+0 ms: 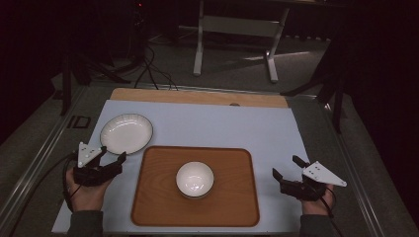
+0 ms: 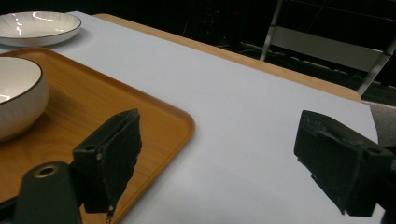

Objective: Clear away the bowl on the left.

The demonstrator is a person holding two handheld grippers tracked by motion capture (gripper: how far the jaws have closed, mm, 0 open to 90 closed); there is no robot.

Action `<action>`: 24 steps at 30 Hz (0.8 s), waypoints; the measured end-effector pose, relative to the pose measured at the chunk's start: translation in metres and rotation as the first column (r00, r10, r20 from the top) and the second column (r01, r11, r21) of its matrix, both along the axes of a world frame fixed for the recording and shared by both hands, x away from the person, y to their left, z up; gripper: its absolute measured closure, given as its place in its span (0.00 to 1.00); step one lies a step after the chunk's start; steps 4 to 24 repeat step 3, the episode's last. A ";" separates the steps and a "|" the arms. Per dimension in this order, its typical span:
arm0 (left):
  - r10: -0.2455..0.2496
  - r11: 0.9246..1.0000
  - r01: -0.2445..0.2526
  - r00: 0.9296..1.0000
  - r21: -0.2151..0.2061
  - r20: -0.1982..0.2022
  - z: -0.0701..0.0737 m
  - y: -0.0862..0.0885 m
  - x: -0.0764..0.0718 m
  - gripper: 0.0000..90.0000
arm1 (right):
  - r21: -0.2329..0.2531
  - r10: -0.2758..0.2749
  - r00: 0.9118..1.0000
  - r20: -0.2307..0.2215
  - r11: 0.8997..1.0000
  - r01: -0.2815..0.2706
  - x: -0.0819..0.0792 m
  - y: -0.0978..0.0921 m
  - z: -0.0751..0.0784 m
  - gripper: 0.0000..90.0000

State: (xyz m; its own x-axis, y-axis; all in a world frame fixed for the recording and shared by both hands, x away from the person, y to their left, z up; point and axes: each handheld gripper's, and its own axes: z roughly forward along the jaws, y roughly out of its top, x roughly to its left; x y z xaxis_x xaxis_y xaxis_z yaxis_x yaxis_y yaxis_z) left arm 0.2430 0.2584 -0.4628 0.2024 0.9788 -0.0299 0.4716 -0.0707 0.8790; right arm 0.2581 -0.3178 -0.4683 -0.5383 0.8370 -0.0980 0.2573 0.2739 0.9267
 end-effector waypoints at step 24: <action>0.008 1.000 -0.008 1.000 0.003 0.014 0.000 0.001 -0.001 0.35 | -0.002 -0.001 1.000 0.010 1.000 0.001 0.001 -0.002 -0.002 0.16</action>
